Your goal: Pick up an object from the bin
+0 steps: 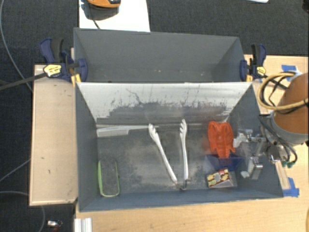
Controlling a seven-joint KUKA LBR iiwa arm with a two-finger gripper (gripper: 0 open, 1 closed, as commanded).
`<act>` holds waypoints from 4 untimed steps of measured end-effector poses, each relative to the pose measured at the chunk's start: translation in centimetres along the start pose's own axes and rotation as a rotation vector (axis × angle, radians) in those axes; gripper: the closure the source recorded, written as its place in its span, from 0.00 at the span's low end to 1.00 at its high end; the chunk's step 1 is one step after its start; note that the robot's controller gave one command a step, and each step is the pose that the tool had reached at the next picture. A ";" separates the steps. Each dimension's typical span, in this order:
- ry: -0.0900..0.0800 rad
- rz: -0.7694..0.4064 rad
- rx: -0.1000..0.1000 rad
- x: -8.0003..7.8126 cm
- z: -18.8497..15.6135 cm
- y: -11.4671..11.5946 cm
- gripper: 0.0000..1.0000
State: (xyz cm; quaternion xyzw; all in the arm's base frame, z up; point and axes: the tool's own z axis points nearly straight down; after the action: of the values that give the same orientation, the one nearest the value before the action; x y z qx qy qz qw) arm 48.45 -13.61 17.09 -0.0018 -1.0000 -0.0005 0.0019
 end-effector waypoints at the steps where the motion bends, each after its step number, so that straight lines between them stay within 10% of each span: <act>1: -0.006 -0.006 0.002 -0.2 -0.3 0.0 0.00; 2: -0.012 -0.116 0.004 -1.9 6.2 0.5 0.00; 3: -0.020 -0.132 0.006 -1.7 9.3 1.2 1.00; 4: -0.020 -0.133 0.006 -1.7 9.3 1.2 1.00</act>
Offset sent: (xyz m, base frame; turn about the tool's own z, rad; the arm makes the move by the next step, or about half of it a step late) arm 0.0205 0.0064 -0.0747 -0.1354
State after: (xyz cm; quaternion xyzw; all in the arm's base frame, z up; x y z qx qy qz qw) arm 50.10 -12.39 7.83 0.0646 -0.9979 0.0026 -0.0080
